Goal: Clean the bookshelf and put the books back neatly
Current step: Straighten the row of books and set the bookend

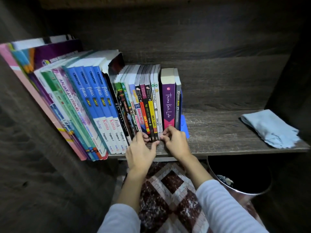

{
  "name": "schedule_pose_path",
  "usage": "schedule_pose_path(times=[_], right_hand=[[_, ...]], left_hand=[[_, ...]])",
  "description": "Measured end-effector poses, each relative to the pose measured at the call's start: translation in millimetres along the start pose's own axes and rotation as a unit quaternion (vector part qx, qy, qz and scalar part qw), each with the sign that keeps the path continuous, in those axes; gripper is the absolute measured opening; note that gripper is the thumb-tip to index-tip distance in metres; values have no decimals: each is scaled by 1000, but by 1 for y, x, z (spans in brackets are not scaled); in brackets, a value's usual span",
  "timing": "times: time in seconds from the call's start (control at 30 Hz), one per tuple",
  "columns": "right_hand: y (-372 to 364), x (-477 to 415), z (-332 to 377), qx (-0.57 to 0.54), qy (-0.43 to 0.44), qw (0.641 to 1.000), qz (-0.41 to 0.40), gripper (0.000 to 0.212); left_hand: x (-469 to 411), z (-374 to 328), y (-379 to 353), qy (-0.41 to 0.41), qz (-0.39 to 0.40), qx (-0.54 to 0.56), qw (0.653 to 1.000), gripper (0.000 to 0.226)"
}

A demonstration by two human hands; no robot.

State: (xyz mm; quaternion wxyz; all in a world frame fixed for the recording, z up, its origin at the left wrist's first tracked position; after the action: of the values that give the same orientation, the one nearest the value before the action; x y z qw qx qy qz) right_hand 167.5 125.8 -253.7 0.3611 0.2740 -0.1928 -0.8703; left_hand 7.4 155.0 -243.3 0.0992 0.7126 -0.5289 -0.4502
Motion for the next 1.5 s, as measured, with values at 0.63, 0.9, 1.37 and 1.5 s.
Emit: schedule_pose_path(times=[0.63, 0.9, 1.37, 1.5], right_hand=[[98, -35, -13, -327, -140, 931, -78, 21], [10, -22, -39, -116, -84, 982, 120, 75], [9, -30, -48, -133, -101, 986, 25, 62], [4, -36, -52, -136, -102, 984, 41, 61]], left_hand=[[6, -46, 10, -171, -90, 74, 978, 23], [1, -48, 5, -157, -121, 64, 978, 23], [2, -42, -2, -177, -142, 115, 967, 19], [2, -43, -3, -180, -140, 121, 966, 20]])
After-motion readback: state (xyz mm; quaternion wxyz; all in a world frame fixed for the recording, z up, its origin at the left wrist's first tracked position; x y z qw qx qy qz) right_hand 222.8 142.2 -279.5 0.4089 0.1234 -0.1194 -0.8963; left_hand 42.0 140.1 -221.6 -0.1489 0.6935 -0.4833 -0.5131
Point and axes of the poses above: each hand's wrist, its own x-axis away from the middle knuckle, its own y-axis out of the back of the hand, z = x × y, the point moved 10 cm from there along -x, towards the middle knuckle, and after that the axes turned 12 degrees about -z, right-handed, at the moved point
